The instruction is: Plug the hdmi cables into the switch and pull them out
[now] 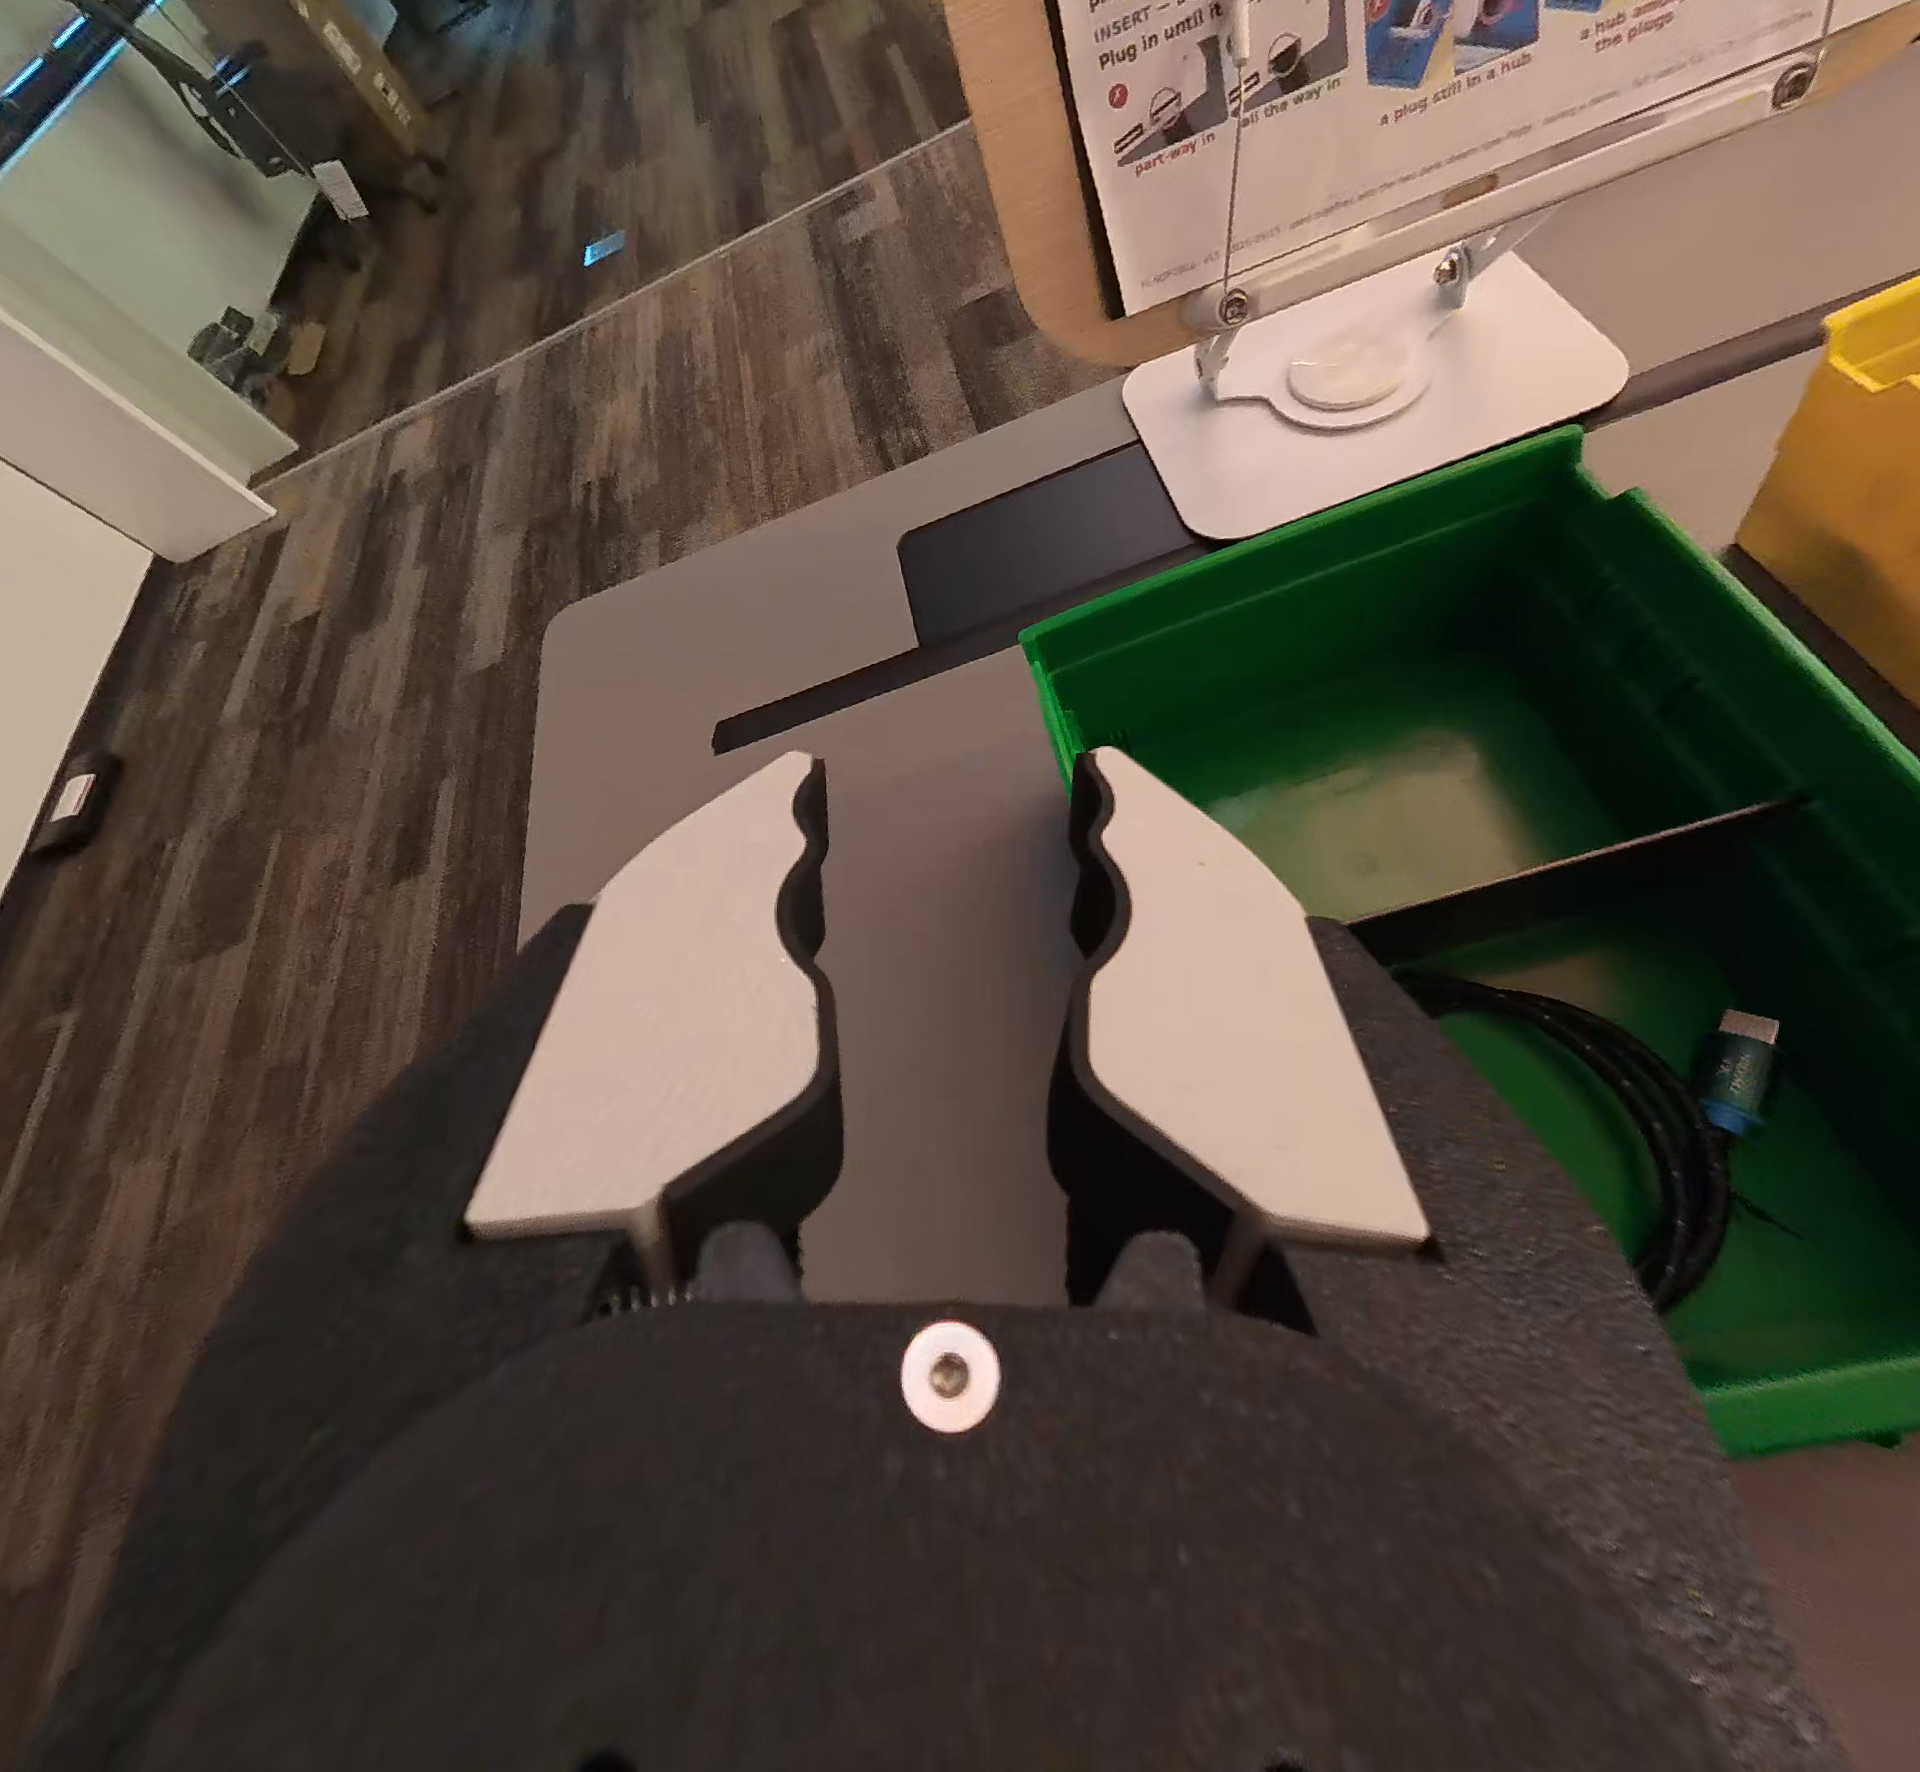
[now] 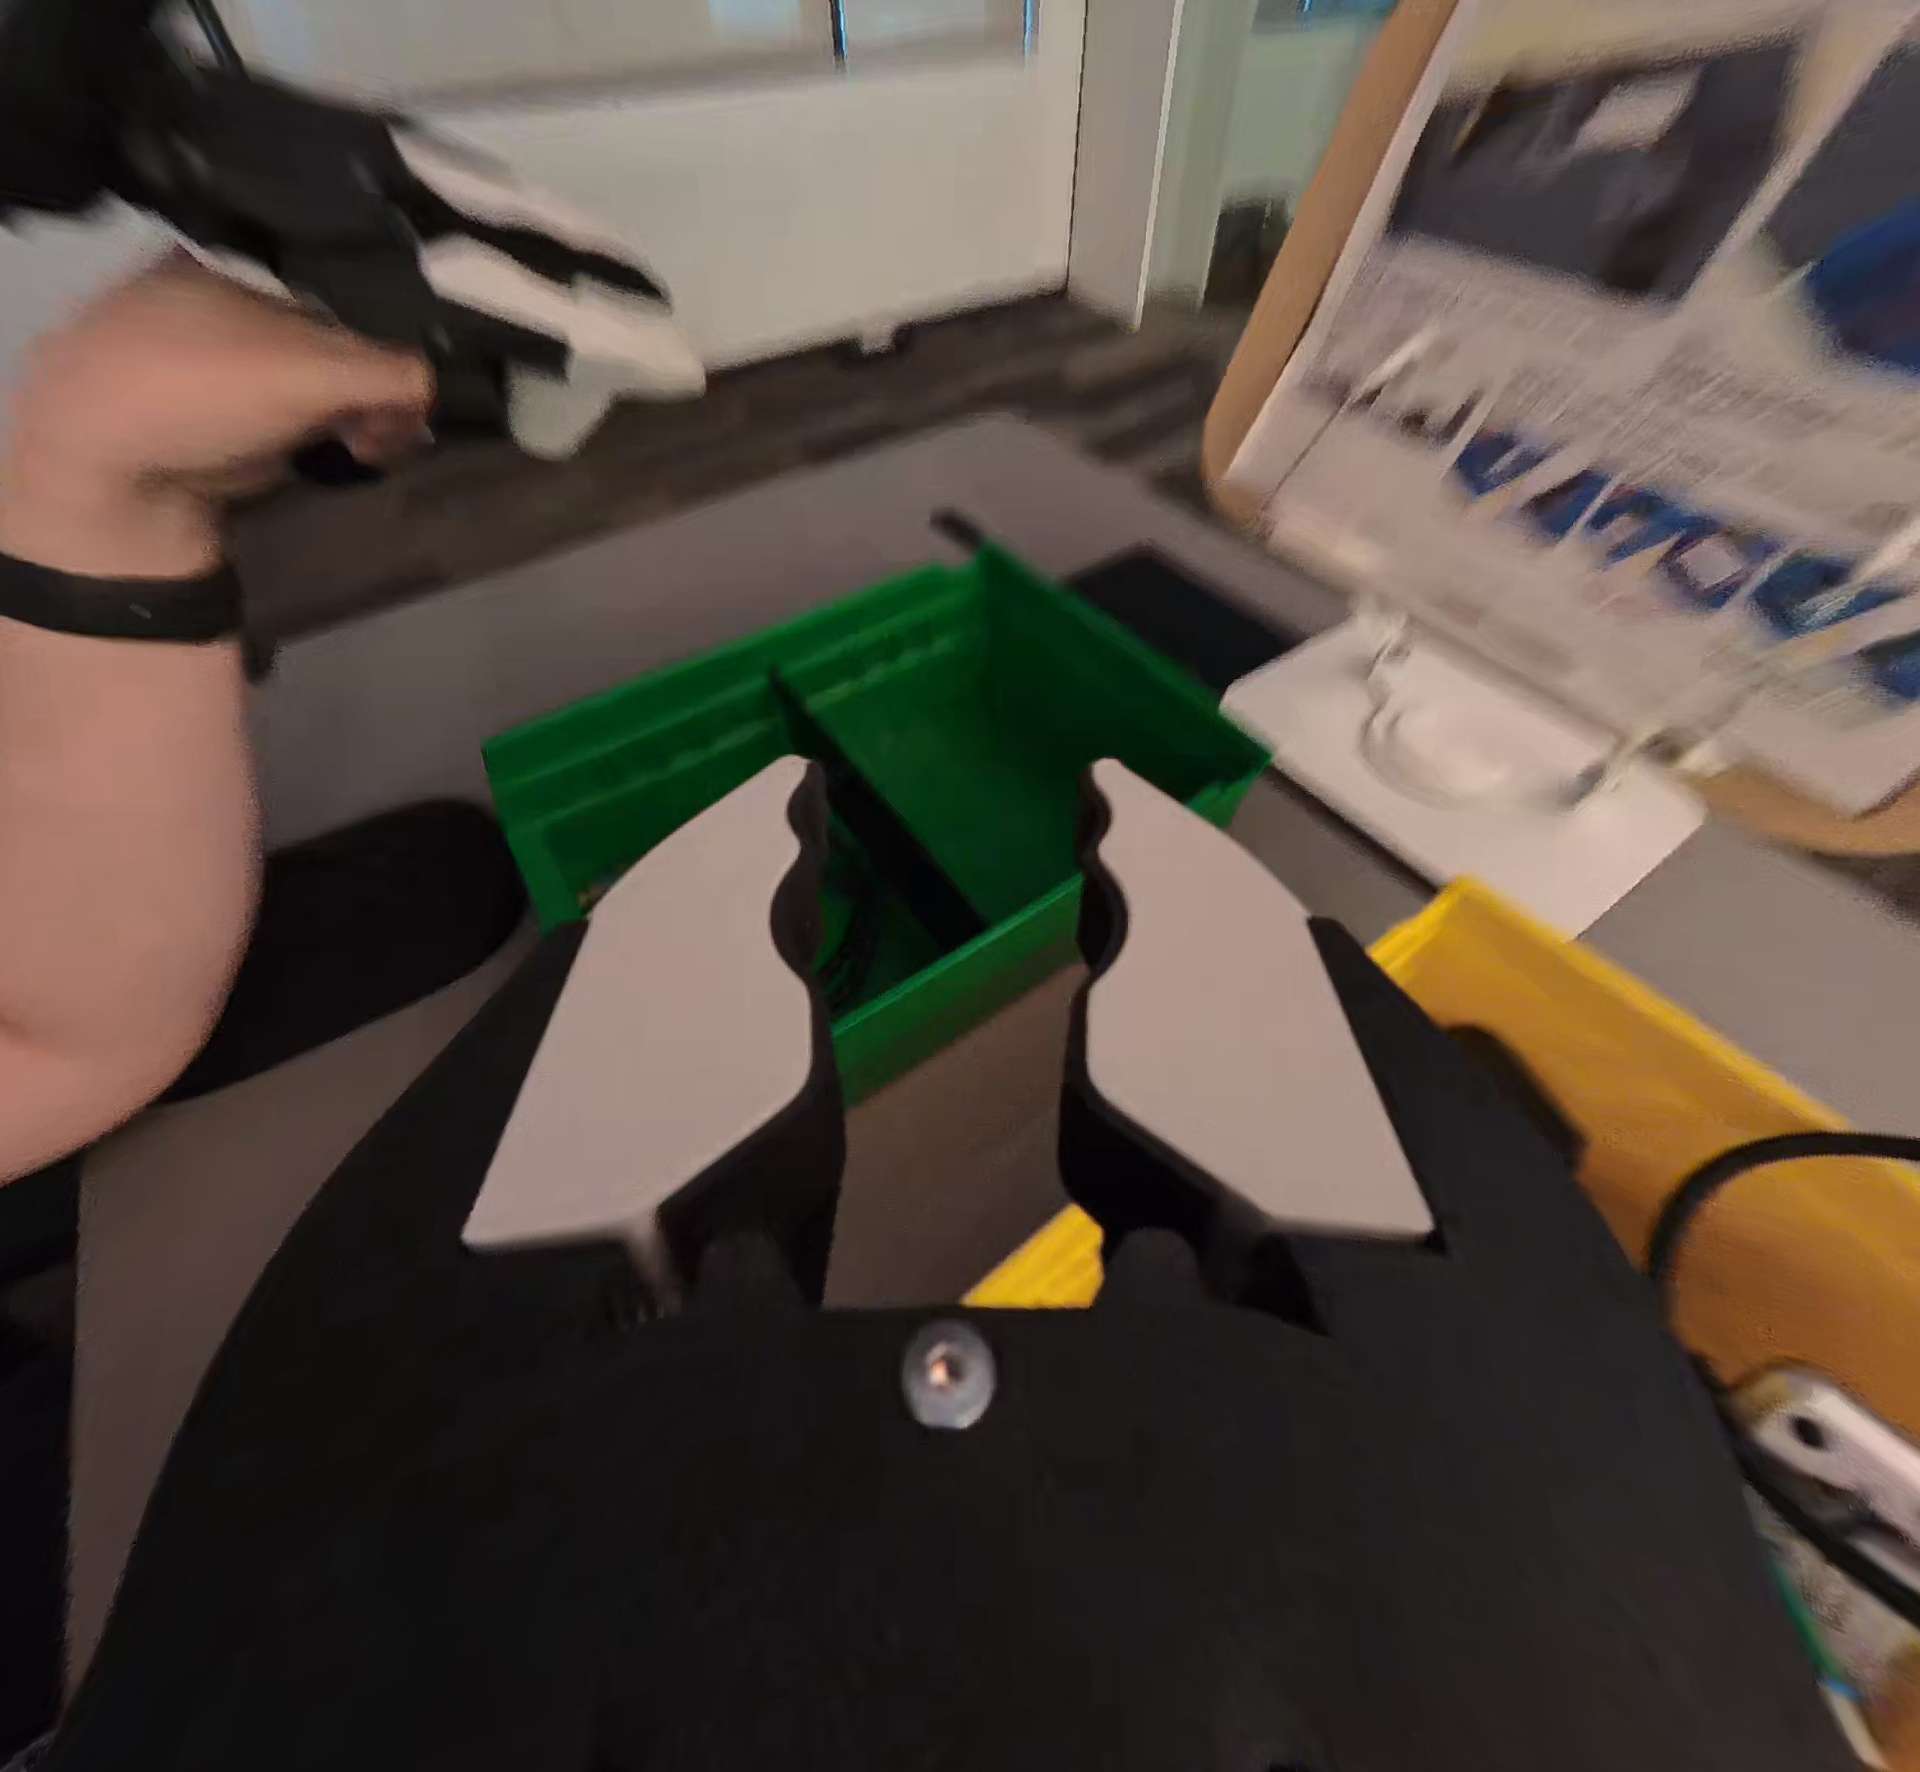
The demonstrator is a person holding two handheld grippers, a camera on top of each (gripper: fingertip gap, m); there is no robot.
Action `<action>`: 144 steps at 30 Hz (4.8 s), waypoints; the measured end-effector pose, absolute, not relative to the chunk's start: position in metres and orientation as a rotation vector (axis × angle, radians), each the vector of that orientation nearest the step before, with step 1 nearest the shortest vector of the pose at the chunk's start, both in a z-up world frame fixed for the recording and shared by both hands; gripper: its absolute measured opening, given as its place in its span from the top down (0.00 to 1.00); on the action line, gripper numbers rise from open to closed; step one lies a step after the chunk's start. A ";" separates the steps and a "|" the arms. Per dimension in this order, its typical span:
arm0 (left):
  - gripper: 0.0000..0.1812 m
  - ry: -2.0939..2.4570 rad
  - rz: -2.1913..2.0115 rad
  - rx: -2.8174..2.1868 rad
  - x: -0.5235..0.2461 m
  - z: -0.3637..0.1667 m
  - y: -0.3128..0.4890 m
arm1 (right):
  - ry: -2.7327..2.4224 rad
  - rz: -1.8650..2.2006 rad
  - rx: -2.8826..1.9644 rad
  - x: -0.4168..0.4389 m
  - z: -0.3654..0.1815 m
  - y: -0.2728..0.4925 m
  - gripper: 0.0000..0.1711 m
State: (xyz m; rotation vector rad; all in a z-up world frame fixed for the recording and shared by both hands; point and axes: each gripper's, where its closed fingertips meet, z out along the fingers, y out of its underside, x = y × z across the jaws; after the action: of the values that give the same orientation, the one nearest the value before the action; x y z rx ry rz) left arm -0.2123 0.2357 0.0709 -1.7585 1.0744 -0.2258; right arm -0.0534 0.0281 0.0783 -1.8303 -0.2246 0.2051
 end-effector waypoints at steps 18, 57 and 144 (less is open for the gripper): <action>0.76 1.195 -0.369 -1.705 -0.196 0.074 0.213 | 0.411 0.239 -2.855 -0.037 -0.117 0.127 0.88; 0.77 1.225 -0.720 -1.499 -0.221 0.131 0.142 | 1.079 0.472 -2.778 0.130 0.081 -0.022 0.97; 0.96 1.025 -0.626 -2.709 -0.311 -0.088 0.303 | 1.273 0.509 -2.794 0.284 -0.129 -0.163 0.96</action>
State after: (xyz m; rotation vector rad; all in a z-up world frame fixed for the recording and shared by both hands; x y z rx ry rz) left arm -0.3108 0.3031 -0.0877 -2.7088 1.0253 -0.6256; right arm 0.2837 -0.1627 -0.1294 -2.7942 1.2733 0.5086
